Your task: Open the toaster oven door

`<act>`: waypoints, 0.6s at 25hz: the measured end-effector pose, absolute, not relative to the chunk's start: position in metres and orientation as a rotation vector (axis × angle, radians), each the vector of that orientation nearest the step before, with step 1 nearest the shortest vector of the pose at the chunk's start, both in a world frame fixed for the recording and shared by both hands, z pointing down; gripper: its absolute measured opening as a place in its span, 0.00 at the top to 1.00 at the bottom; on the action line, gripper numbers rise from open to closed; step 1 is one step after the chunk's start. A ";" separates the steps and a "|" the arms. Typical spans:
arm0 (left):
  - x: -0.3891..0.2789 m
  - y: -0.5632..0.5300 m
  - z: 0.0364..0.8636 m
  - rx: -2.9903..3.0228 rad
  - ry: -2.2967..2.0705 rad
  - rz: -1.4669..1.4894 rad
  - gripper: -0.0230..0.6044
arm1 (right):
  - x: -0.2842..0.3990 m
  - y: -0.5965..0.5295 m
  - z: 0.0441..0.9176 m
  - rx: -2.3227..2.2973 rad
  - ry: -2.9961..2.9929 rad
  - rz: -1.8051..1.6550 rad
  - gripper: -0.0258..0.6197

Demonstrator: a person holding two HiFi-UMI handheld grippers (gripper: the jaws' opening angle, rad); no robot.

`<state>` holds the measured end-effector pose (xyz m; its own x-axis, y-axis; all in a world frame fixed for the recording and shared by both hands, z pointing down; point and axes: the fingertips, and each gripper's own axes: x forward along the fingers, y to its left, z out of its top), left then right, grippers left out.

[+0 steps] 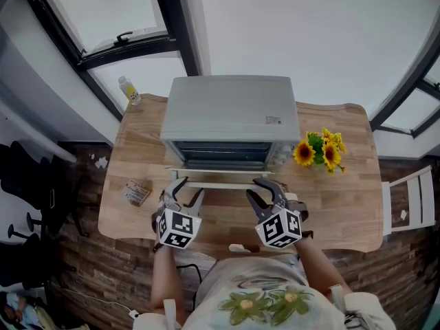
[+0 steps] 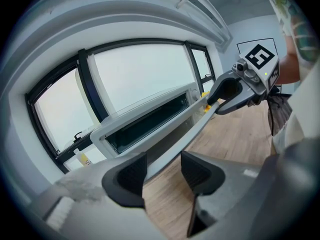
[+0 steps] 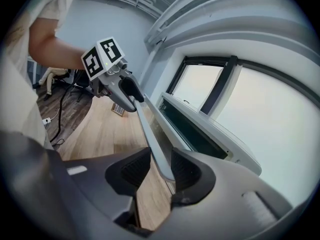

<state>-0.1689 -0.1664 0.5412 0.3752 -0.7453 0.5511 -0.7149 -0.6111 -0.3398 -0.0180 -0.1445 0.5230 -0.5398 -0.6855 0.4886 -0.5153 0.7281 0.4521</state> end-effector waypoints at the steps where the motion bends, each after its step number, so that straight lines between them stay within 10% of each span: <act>1: -0.169 -0.165 0.543 -2.568 1.362 -1.071 0.61 | -0.018 -0.143 0.525 0.900 -2.266 -0.335 0.76; 15: -0.170 -0.159 0.548 -2.513 1.374 -1.093 0.61 | -0.013 -0.140 0.496 0.979 -2.327 -0.306 0.76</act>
<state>-0.1700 -0.1589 0.5476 0.3451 -0.7607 0.5498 -0.7067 -0.5961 -0.3811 -0.0134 -0.1400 0.4956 -0.5552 -0.7114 0.4310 -0.5755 0.7027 0.4184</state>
